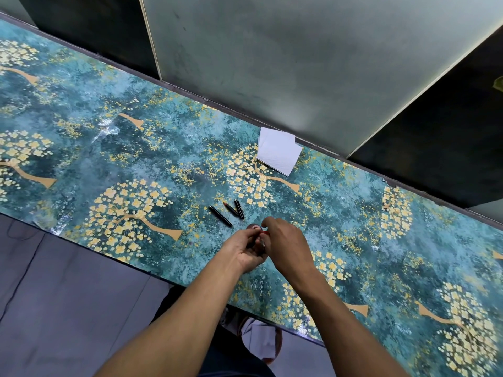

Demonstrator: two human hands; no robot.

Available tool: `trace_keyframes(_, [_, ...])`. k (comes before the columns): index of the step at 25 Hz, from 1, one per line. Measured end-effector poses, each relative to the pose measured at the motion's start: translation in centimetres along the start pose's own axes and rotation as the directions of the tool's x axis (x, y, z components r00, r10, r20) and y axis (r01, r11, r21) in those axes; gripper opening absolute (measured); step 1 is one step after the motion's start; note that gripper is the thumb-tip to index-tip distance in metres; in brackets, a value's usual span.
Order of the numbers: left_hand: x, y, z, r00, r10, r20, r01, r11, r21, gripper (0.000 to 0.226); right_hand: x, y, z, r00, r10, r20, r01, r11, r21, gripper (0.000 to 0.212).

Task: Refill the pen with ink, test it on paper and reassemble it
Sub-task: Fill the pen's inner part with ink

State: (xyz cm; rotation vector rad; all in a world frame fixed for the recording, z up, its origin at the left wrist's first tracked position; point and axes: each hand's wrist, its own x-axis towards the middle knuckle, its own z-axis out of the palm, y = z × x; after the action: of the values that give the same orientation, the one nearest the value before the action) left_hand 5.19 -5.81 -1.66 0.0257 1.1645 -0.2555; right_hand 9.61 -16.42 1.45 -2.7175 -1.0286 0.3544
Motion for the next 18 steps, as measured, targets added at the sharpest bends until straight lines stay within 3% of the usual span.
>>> trace_keyframes(5, [0.30,-0.04,-0.11,1.000,0.017,-0.021,-0.015,0.997,0.079,0.013,0.31,-0.13,-0.18,1.000,-0.023,0.016,0.024,0.999,-0.032,0.005])
trace_keyframes(11, [0.60,0.03,-0.28,1.000,0.017,-0.021,-0.016,0.998,0.056,0.008,0.38,-0.36,0.10,1.000,-0.005,-0.024,0.002,0.996,-0.087,0.021])
trace_keyframes(18, [0.85,0.10,-0.28,1.000,0.018,-0.022,-0.016,0.997,0.071,0.012,0.21,-0.40,-0.29,0.999,-0.022,0.030,0.023,0.999,-0.040,0.005])
